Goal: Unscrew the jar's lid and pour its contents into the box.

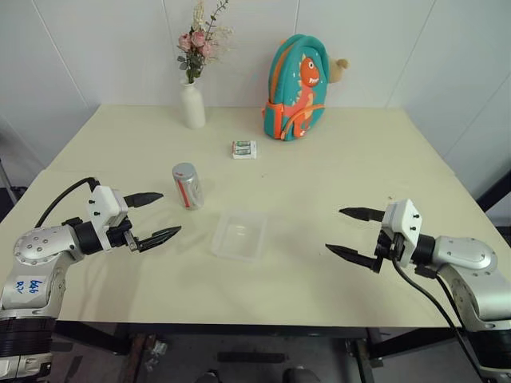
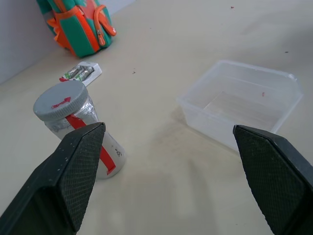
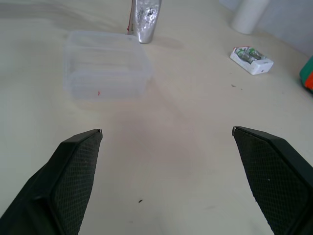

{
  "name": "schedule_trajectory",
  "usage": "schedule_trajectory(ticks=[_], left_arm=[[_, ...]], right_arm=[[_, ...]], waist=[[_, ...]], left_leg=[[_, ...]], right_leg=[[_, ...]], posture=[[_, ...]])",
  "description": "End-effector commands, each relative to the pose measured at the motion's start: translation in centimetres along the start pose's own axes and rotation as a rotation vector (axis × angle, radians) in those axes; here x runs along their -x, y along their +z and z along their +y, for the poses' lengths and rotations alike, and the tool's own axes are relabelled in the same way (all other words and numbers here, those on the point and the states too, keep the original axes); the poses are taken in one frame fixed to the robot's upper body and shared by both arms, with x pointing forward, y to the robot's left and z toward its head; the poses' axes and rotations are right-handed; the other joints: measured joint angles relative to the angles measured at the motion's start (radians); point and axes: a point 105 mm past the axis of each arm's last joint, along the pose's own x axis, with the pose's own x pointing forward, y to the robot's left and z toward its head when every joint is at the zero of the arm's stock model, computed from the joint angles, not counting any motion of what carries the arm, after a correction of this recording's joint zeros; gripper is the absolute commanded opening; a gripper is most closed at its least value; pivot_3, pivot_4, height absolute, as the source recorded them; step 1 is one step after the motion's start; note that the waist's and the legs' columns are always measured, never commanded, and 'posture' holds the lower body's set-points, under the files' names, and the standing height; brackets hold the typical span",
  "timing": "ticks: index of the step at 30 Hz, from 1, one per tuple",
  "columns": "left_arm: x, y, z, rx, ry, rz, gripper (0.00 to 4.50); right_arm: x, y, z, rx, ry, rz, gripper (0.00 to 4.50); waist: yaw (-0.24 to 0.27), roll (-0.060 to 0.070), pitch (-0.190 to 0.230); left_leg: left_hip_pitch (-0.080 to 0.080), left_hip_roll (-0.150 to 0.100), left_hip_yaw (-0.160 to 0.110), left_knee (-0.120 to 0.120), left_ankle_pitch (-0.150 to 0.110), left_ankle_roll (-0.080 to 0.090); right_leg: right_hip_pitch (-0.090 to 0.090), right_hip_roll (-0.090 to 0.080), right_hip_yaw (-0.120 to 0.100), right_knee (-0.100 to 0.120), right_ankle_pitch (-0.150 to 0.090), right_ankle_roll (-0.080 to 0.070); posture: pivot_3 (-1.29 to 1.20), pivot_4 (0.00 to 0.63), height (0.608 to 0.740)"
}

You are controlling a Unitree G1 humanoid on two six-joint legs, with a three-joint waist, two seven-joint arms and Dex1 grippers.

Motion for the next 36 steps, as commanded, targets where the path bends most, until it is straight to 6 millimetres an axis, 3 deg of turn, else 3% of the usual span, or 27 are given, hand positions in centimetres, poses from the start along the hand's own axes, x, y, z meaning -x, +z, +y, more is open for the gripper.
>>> schedule_trajectory(ticks=[1, 8, 13, 19, 23, 29, 36], left_arm=[[0.1, 1.2, 0.6, -0.032, 0.025, -0.028, 4.47], [0.0, 0.1, 0.5, 0.029, 0.167, -0.03, 4.47], [-2.2, 0.0, 1.2, 0.123, 0.414, -0.095, 4.47], [-3.9, -0.7, 2.6, 0.174, 0.595, -0.098, 4.47], [-5.9, -1.6, 3.4, 0.211, 0.619, -0.085, 4.47], [-6.4, -2.4, 4.5, 0.215, 0.646, -0.06, 4.47], [-9.0, -3.4, 5.2, 0.234, 0.552, -0.039, 4.47]], right_arm=[[0.3, 1.7, 0.0, 0.034, -0.018, -0.055, 4.5], [-1.7, 2.1, 0.4, 0.032, 0.006, -0.108, 4.5], [-3.9, 3.8, 0.5, 0.043, 0.047, -0.188, 4.5], [-5.7, 6.1, 0.3, 0.052, 0.068, -0.274, 4.5], [-6.6, 7.5, 0.8, 0.075, 0.095, -0.316, 4.5], [-6.8, 8.3, 1.3, 0.08, 0.085, -0.337, 4.5], [-6.7, 8.8, 1.6, 0.089, 0.061, -0.345, 4.5]], waist=[[0.0, 0.0, 0.0], [-0.003, 0.0, 0.0], [0.003, -0.001, 0.0], [0.005, -0.001, 0.0], [0.005, -0.001, 0.0], [0.002, -0.001, 0.0], [0.006, -0.001, -0.001]], left_leg=[[0.0, 0.0, 0.0, 0.0, 0.0, 0.0], [0.0, 0.0, 0.001, 0.001, 0.0, 0.0], [0.0, 0.0, 0.001, 0.004, 0.0, 0.0], [0.0, 0.0, 0.001, 0.006, 0.0, 0.0], [0.0, -0.001, 0.001, 0.008, 0.001, 0.0], [-0.001, -0.001, 0.001, 0.005, 0.001, 0.0], [-0.001, -0.001, 0.002, 0.005, 0.001, 0.0]], right_leg=[[0.0, 0.0, 0.0, 0.0, 0.0, 0.0], [0.0, 0.0, 0.001, 0.0, 0.001, 0.001], [0.001, 0.001, 0.002, 0.001, 0.003, 0.002], [0.001, 0.001, 0.002, 0.0, 0.005, 0.004], [0.002, 0.001, 0.002, 0.0, 0.006, 0.004], [0.001, 0.001, 0.003, -0.002, 0.007, 0.005], [0.001, 0.001, 0.003, -0.003, 0.007, 0.005]], posture=[[0.0, 0.15, 0.74], [0.0, 0.15, 0.74], [0.0, 0.15, 0.74], [0.0, 0.15, 0.74], [0.0, 0.15, 0.74], [0.0, 0.15, 0.74], [0.0, 0.15, 0.74]])
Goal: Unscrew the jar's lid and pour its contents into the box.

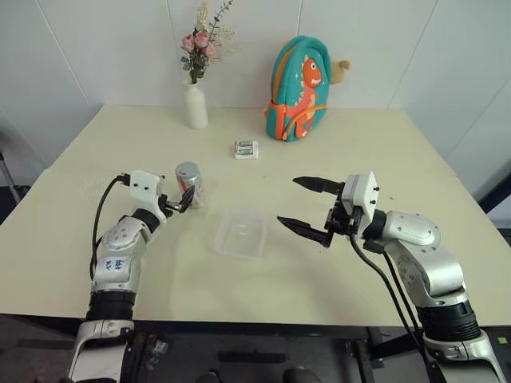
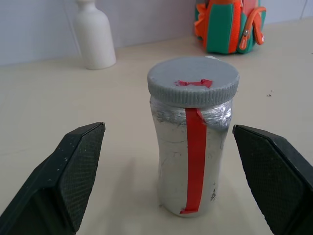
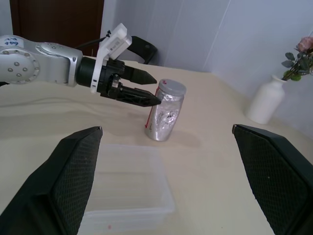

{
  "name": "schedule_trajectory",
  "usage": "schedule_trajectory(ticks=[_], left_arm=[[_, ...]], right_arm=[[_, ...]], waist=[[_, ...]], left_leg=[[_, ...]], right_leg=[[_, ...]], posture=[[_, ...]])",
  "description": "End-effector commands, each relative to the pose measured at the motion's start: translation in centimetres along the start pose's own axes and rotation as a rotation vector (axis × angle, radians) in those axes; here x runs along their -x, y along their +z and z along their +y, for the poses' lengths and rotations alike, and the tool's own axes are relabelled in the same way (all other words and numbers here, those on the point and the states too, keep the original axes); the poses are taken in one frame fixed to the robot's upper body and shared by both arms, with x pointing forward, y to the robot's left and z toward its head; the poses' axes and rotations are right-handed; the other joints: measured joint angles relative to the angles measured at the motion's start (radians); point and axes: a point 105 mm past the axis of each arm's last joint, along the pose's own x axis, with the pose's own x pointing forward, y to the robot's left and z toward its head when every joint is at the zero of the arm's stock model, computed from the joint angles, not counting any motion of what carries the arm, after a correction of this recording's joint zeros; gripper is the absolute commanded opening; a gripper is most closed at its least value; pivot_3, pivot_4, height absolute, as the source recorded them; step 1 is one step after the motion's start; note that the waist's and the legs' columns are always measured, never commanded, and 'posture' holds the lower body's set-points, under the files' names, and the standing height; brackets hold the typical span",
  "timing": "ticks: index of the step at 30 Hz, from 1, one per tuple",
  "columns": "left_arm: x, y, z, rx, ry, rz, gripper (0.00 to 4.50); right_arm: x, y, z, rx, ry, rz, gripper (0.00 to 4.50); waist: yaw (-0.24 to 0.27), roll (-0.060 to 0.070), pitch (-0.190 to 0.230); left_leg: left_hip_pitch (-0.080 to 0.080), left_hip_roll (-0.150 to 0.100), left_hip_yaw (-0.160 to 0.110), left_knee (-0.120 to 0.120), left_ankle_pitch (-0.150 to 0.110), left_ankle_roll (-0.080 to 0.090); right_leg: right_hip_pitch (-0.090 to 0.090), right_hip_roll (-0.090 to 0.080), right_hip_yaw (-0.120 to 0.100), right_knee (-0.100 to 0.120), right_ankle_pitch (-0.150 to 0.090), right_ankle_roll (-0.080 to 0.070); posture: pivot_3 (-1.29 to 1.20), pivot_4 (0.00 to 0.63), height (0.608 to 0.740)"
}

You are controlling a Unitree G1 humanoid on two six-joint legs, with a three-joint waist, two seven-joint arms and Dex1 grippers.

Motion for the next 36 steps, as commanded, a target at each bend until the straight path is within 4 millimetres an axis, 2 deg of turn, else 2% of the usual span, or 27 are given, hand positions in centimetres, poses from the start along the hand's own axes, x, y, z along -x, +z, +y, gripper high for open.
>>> schedule_trajectory(ticks=[1, 9, 17, 22, 24, 26, 28, 31, 34, 36], left_arm=[[-1.2, 0.7, 0.1, -0.037, -0.021, -0.025, 4.47], [-3.3, 0.8, -0.3, -0.044, -0.048, -0.031, 4.47], [-3.8, -0.2, -0.6, -0.057, -0.04, -0.001, 2.06], [-3.4, -0.2, -0.2, -0.052, -0.035, -0.009, 1.97], [-2.9, 1.4, -0.2, -0.051, -0.06, -0.076, 1.97], [-1.9, 3.9, -1.1, -0.075, -0.15, -0.158, 1.97], [-1.0, 5.3, -1.8, -0.094, -0.225, -0.184, 1.97], [1.6, 7.6, -3.7, -0.064, -0.427, -0.201, 1.97], [4.4, 8.7, -6.3, -0.086, -0.668, -0.116, 1.97], [4.9, 9.0, -7.2, -0.092, -0.726, -0.072, 1.97]], right_arm=[[0.0, 1.2, 0.2, 0.028, -0.009, -0.032, 4.5], [0.1, 1.3, 0.5, 0.028, -0.033, -0.031, 4.5], [0.2, 1.3, 0.4, 0.03, -0.059, -0.026, 4.5], [0.1, 1.3, 0.3, 0.031, -0.063, -0.028, 4.5], [-0.1, 1.3, 0.3, 0.031, -0.059, -0.031, 4.5], [-0.2, 1.5, 0.3, 0.022, -0.053, -0.038, 4.5], [-0.4, 1.8, 0.2, 0.007, -0.054, -0.049, 4.5], [-1.4, 3.0, 0.0, -0.034, -0.051, -0.082, 4.5], [-3.3, 4.5, 0.5, -0.093, -0.017, -0.121, 4.5], [-4.6, 5.5, 1.3, -0.137, 0.029, -0.152, 4.5]], waist=[[0.0, 0.0, 0.0], [-0.002, 0.0, 0.0], [-0.001, 0.0, 0.0], [-0.002, 0.0, 0.0], [-0.003, 0.0, 0.0], [-0.004, 0.0, 0.0], [-0.004, 0.0, 0.0], [-0.009, 0.0, 0.0], [-0.017, 0.0, 0.0], [-0.022, 0.0, 0.0]], left_leg=[[0.0, 0.0, 0.0, 0.0, 0.0, 0.0], [0.0, 0.0, 0.0, -0.001, 0.0, 0.0], [0.0, 0.0, 0.0, -0.002, 0.0, 0.0], [0.0, 0.0, 0.0, -0.002, 0.0, 0.0], [0.0, 0.0, 0.0, -0.002, 0.0, 0.0], [0.0, 0.0, 0.0, -0.002, 0.0, 0.0], [-0.001, 0.001, 0.0, -0.003, 0.0, 0.0], [-0.001, 0.001, 0.0, -0.003, 0.0, -0.001], [0.0, 0.001, 0.001, -0.003, 0.0, -0.001], [0.0, 0.001, 0.001, -0.003, 0.001, -0.001]], right_leg=[[0.0, 0.0, 0.0, 0.0, 0.0, 0.0], [0.0, 0.0, 0.0, -0.001, 0.0, 0.0], [0.0, 0.0, 0.0, -0.001, 0.0, 0.0], [0.0, 0.0, 0.0, -0.001, 0.0, 0.001], [0.0, 0.0, 0.0, -0.001, 0.0, 0.001], [-0.001, 0.0, 0.0, -0.001, 0.0, 0.0], [-0.002, 0.0, 0.0, -0.001, 0.0, 0.0], [-0.002, 0.0, 0.0, -0.001, 0.0, 0.0], [-0.002, 0.0, 0.001, 0.001, 0.0, 0.0], [-0.002, 0.001, 0.001, 0.002, -0.001, -0.001]], posture=[[0.0, 0.15, 0.74], [0.0, 0.15, 0.74], [0.0, 0.15, 0.74], [0.0, 0.15, 0.74], [0.0, 0.15, 0.74], [0.0, 0.15, 0.74], [0.0, 0.15, 0.74], [0.0, 0.15, 0.74], [0.0, 0.15, 0.74], [0.0, 0.15, 0.74]])
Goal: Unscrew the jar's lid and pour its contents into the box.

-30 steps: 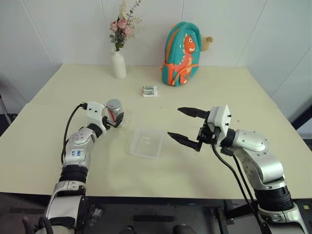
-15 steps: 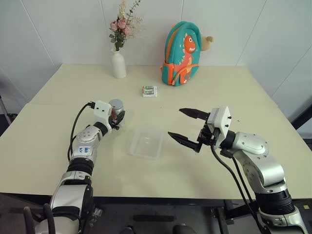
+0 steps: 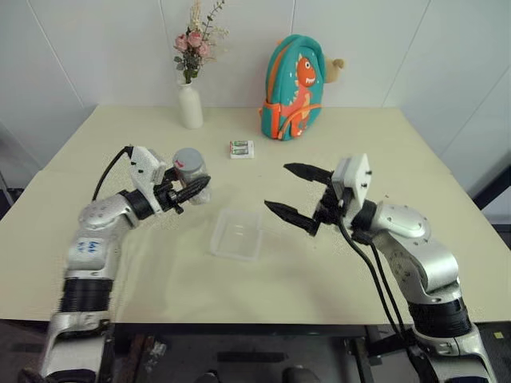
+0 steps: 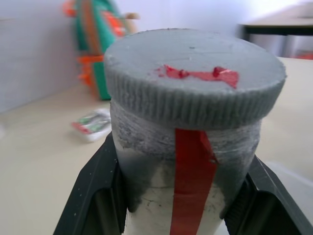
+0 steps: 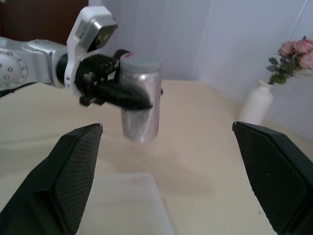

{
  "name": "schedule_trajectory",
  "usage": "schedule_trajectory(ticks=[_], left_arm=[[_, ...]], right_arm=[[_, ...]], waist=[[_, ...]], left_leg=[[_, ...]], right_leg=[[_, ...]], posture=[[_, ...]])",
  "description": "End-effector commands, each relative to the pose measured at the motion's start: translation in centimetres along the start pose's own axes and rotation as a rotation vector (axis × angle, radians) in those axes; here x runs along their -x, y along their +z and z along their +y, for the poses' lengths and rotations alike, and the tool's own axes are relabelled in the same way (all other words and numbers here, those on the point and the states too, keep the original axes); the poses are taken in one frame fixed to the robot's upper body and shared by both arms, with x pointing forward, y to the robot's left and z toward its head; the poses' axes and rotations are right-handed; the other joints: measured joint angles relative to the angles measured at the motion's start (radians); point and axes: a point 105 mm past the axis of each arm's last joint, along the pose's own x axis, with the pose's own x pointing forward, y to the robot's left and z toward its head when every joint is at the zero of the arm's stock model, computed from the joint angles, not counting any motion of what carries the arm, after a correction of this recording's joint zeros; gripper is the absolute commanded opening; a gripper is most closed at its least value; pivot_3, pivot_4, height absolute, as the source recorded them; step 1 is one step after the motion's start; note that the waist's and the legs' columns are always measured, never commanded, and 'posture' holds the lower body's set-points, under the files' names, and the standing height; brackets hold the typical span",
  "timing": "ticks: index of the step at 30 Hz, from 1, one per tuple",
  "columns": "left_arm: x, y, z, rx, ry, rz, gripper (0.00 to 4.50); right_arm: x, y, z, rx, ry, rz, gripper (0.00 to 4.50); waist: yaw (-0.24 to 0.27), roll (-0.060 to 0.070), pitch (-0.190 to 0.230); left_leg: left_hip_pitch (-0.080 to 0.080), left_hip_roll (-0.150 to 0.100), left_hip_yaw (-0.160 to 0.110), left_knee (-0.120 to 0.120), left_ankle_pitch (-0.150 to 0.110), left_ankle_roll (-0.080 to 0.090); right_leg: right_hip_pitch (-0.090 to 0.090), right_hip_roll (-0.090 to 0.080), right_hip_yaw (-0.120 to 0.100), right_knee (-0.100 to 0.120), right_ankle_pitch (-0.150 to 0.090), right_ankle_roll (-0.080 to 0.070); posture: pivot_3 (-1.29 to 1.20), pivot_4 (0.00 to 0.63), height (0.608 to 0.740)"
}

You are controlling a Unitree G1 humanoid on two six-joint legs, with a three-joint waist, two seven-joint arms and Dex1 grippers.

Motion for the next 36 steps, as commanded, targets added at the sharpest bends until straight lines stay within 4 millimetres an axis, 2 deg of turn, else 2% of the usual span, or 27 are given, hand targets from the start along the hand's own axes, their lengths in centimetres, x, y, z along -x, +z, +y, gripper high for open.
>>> schedule_trajectory(ticks=[1, 3, 7, 14, 20, 29, 36], left_arm=[[-0.6, 1.9, -2.5, 0.009, -0.148, 0.01, 1.97], [-0.9, 2.1, -2.8, 0.023, -0.164, 0.016, 1.97], [-3.2, 2.2, -4.8, 0.041, -0.251, 0.001, 1.97], [-5.2, 2.3, -6.6, 0.042, -0.32, -0.021, 1.97], [-5.2, 2.2, -6.9, 0.046, -0.338, -0.021, 1.97], [-4.9, 1.7, -7.0, 0.043, -0.344, -0.011, 1.97], [-4.9, 1.7, -6.8, 0.04, -0.338, -0.012, 1.97]], right_arm=[[-2.1, 2.4, 2.0, -0.046, 0.089, -0.077, 4.5], [-2.8, 2.8, 2.5, -0.071, 0.113, -0.081, 4.5], [-4.8, 2.5, 3.2, -0.146, 0.135, -0.05, 4.5], [-5.4, 2.1, 3.2, -0.151, 0.133, -0.024, 4.5], [-5.0, 1.6, 2.5, -0.14, 0.099, -0.013, 4.5], [-4.2, 1.3, 0.3, -0.096, 0.043, 0.011, 4.5], [-4.1, 0.9, 0.9, -0.103, 0.065, 0.021, 4.5]], waist=[[-0.002, 0.0, 0.0], [-0.002, 0.0, 0.0], [-0.003, 0.0, 0.0], [-0.009, 0.0, 0.0], [-0.009, 0.0, 0.0], [-0.008, 0.0, 0.0], [-0.008, 0.0, 0.0]], left_leg=[[0.0, 0.0, 0.0, 0.0, 0.0, 0.0], [0.0, 0.0, 0.0, 0.0, 0.001, 0.001], [-0.001, -0.001, 0.0, 0.001, 0.001, 0.001], [-0.002, 0.0, 0.0, -0.002, 0.0, 0.002], [-0.001, 0.0, 0.0, -0.002, 0.0, 0.002], [-0.002, 0.0, 0.0, -0.002, 0.0, 0.002], [-0.002, 0.0, 0.0, -0.002, 0.0, 0.002]], right_leg=[[0.0, 0.0, 0.0, 0.0, 0.0, 0.0], [0.001, 0.0, 0.0, 0.0, 0.0, 0.0], [0.001, 0.0, 0.0, -0.001, 0.0, 0.0], [-0.002, 0.0, 0.0, -0.002, 0.0, -0.001], [-0.002, 0.0, 0.0, -0.001, -0.001, -0.001], [-0.002, 0.0, 0.0, -0.002, -0.001, -0.001], [-0.002, 0.0, 0.0, -0.002, -0.001, -0.001]], posture=[[0.0, 0.15, 0.74], [0.0, 0.15, 0.74], [0.0, 0.15, 0.74], [0.0, 0.15, 0.74], [0.0, 0.15, 0.74], [0.0, 0.15, 0.74], [0.0, 0.15, 0.74]])
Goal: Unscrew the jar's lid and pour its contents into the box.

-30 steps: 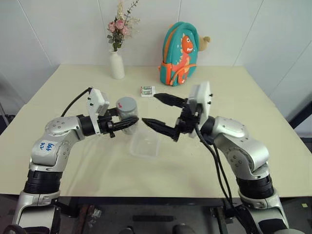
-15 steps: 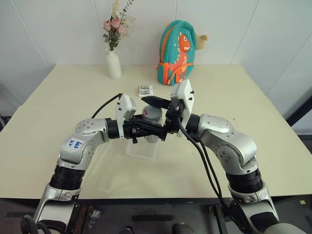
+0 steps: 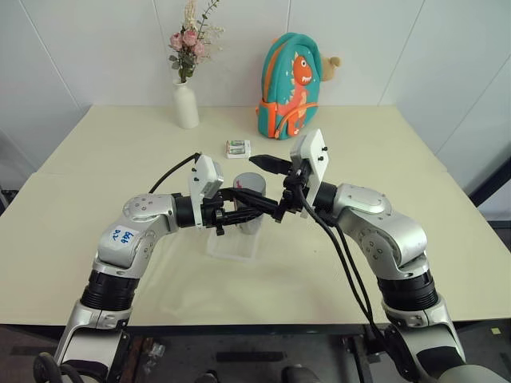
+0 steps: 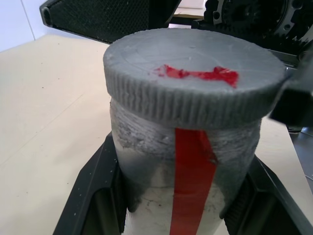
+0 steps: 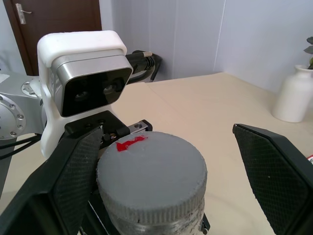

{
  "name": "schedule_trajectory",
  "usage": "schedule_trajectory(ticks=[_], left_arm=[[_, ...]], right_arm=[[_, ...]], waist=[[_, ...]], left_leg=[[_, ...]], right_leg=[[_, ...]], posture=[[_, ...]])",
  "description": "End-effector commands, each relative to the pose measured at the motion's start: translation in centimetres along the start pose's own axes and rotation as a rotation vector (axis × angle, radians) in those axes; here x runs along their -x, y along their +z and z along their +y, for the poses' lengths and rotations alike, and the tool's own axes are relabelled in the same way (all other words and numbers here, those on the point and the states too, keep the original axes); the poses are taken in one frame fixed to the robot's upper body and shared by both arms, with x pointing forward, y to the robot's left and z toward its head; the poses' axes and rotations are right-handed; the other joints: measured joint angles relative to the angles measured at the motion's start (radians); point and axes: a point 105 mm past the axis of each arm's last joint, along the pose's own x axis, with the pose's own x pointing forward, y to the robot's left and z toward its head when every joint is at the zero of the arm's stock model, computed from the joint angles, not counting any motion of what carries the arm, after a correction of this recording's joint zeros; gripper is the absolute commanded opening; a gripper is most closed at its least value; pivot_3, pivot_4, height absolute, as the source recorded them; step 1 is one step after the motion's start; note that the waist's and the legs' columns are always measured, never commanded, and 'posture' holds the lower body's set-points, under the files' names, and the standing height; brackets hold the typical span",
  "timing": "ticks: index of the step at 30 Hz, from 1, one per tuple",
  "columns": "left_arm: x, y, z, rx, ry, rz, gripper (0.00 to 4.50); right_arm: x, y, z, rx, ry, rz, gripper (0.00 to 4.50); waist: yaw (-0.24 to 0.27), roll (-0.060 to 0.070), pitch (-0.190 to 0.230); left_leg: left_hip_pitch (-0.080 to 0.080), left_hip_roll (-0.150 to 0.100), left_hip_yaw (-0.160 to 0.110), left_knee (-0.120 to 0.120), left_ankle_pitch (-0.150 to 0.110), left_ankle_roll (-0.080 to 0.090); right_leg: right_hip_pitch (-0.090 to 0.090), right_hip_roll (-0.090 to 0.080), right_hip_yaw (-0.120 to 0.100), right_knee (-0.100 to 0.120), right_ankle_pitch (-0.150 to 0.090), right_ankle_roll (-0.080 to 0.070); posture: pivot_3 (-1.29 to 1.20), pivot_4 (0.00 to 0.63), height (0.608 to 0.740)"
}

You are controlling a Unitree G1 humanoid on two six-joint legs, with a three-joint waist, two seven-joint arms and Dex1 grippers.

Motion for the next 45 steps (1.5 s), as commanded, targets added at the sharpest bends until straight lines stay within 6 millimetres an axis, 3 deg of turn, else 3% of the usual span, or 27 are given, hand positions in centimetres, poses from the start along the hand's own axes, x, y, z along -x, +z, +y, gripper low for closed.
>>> schedule_trajectory(ticks=[1, 7, 10, 14, 20, 25, 28, 32, 41, 45], left_arm=[[0.3, 1.2, -0.1, -0.06, 0.001, -0.026, 1.97], [0.3, 1.3, 0.1, -0.062, 0.004, -0.028, 1.97], [0.3, 1.3, 0.1, -0.062, 0.002, -0.026, 1.97], [0.1, 2.1, 0.1, -0.066, -0.007, -0.044, 1.97], [0.2, 2.4, 0.2, -0.063, -0.024, -0.047, 1.97], [1.3, 2.3, -0.8, -0.041, -0.172, -0.058, 1.97], [2.1, 0.9, -1.7, -0.05, -0.287, 0.026, 1.97], [2.9, 0.9, -2.6, -0.041, -0.375, 0.023, 1.97], [3.3, 1.7, -2.4, -0.049, -0.297, -0.038, 1.97], [3.6, 1.7, -1.8, -0.041, -0.247, -0.058, 1.97]], right_arm=[[0.1, 1.2, 0.6, 0.038, 0.024, -0.043, 4.5], [-0.1, 1.1, 0.9, 0.026, 0.039, -0.048, 4.5], [-0.1, 1.1, 0.9, 0.017, 0.038, -0.049, 3.87], [-0.1, 1.4, 1.1, 0.007, 0.061, -0.061, 2.58], [0.3, 1.4, 1.3, 0.004, 0.101, -0.038, 2.58], [1.9, 2.0, 2.7, -0.031, 0.365, -0.001, 2.58], [3.0, 1.3, 2.8, -0.025, 0.492, 0.082, 2.58], [3.1, 1.2, 2.4, -0.021, 0.511, 0.098, 2.58], [3.1, 0.7, 2.5, -0.039, 0.495, 0.087, 2.58], [3.3, 1.1, 2.5, -0.078, 0.491, 0.066, 3.93]], waist=[[0.0, 0.0, 0.0], [0.0, 0.0, 0.0], [0.0, 0.0, 0.0], [0.0, 0.0, 0.0], [0.0, 0.0, 0.0], [0.0, 0.0, 0.0], [-0.001, 0.0, 0.0], [-0.004, 0.0, 0.0], [0.0, 0.0, 0.0], [0.0, 0.0, 0.0]], left_leg=[[0.0, 0.0, 0.0, 0.0, 0.0, 0.0], [0.0, 0.0, 0.0, 0.0, 0.0, 0.0], [0.0, 0.0, 0.0, 0.0, 0.0, 0.0], [0.0, 0.0, 0.0, 0.0, 0.0, 0.0], [0.0, 0.0, 0.0, 0.0, 0.0, 0.0], [0.0, 0.0, 0.0, 0.0, 0.0, 0.0], [0.0, 0.0, 0.001, 0.0, 0.0, 0.0], [0.0, 0.0, 0.001, -0.001, 0.0, 0.0], [-0.001, 0.0, 0.001, -0.001, -0.001, 0.001], [-0.001, 0.001, 0.001, 0.0, -0.001, 0.001]], right_leg=[[0.0, 0.0, 0.0, 0.0, 0.0, 0.0], [0.0, 0.0, 0.0, 0.0, 0.0, 0.0], [0.0, 0.0, 0.0, 0.0, 0.0, 0.0], [0.0, 0.0, 0.0, 0.0, 0.0, 0.0], [0.0, 0.0, 0.0, 0.0, 0.0, 0.0], [0.0, 0.0, 0.0, -0.001, 0.0, 0.0], [0.0, 0.0, 0.0, -0.002, 0.0, 0.0], [0.0, 0.0, 0.0, -0.002, 0.0, 0.0], [0.0, 0.0, 0.0, -0.004, 0.0, 0.0], [0.0, 0.0, 0.0, -0.004, 0.0, 0.0]], posture=[[0.0, 0.15, 0.74], [0.0, 0.15, 0.74], [0.0, 0.15, 0.74], [0.0, 0.15, 0.74], [0.0, 0.15, 0.74], [0.0, 0.15, 0.74], [0.0, 0.15, 0.74], [0.0, 0.15, 0.74], [0.0, 0.15, 0.74], [0.0, 0.15, 0.74]])
